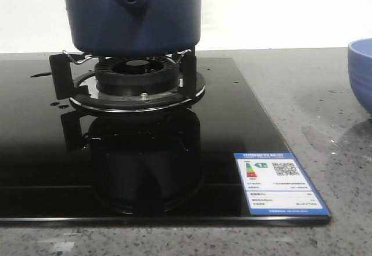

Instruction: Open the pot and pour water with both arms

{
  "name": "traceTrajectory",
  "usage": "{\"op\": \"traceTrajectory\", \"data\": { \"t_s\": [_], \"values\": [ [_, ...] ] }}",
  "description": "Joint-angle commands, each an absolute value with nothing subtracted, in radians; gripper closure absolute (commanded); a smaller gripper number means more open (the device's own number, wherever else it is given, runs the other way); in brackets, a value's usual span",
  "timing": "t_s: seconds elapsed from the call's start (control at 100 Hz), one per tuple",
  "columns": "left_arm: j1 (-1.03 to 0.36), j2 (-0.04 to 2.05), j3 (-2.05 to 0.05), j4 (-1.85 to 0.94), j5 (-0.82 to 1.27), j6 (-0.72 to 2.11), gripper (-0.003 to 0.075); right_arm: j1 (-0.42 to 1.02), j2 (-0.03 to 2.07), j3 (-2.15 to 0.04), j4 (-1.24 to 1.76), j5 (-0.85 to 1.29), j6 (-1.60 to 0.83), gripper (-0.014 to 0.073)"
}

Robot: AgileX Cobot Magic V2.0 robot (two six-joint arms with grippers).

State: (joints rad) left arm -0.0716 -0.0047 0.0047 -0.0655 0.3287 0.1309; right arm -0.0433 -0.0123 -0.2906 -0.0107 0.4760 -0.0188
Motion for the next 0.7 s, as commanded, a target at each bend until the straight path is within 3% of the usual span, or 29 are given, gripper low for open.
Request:
{"op": "traceTrajectory", "data": {
  "t_s": [0.0, 0.21, 0.51, 0.69],
  "values": [
    [-0.071, -0.031, 0.032, -0.073, 0.285, 0.123, 0.0741, -0.090, -0.023, -0.212, -0.052, 0.239, 0.017, 0.0657],
    [-0.071, -0.031, 0.032, -0.073, 0.285, 0.123, 0.0741, -0.171, -0.026, 0.037, -0.067, 0.030, 0.024, 0.0657],
    [-0.071, -0.031, 0.032, -0.073, 0.285, 0.123, 0.0741, -0.171, -0.026, 0.033, -0.023, 0.320, 0.024, 0.0657],
    [-0.071, -0.031, 0.032, -0.073, 0.285, 0.123, 0.0741, -0.171, -0.026, 0.033, -0.023, 0.315, 0.022, 0.0657]
  ]
}}
